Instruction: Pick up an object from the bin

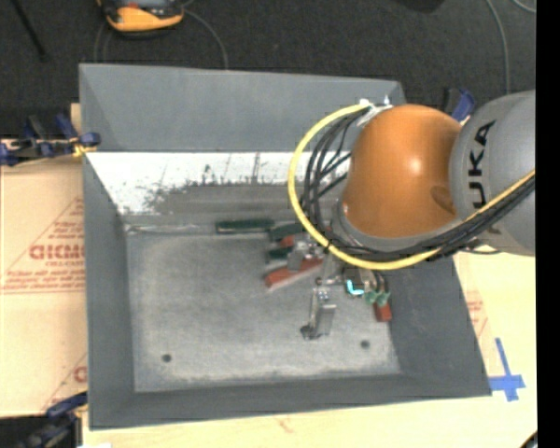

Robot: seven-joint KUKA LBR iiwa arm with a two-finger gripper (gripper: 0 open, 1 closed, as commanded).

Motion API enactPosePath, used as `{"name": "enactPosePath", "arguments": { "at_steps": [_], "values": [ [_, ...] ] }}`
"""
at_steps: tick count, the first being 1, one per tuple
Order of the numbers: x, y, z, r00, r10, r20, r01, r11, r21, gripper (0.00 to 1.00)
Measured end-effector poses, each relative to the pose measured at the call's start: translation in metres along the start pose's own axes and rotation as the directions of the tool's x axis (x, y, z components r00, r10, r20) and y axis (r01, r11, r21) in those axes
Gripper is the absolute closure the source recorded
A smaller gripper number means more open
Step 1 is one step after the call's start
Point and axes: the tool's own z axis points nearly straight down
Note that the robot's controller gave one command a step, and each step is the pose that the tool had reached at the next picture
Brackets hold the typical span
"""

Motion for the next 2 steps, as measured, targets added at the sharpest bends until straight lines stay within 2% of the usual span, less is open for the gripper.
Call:
{"name": "enactPosePath", "arguments": {
  "at_steps": [1,2],
  "values": [
    [-0.001,0.000,-0.004,1.000,0.001,0.007,-0.001,1.000,-0.001,0.00],
    [-0.017,-0.003,0.011,1.000,0.010,0.019,-0.010,1.000,-0.002,0.00]
  ]
}}
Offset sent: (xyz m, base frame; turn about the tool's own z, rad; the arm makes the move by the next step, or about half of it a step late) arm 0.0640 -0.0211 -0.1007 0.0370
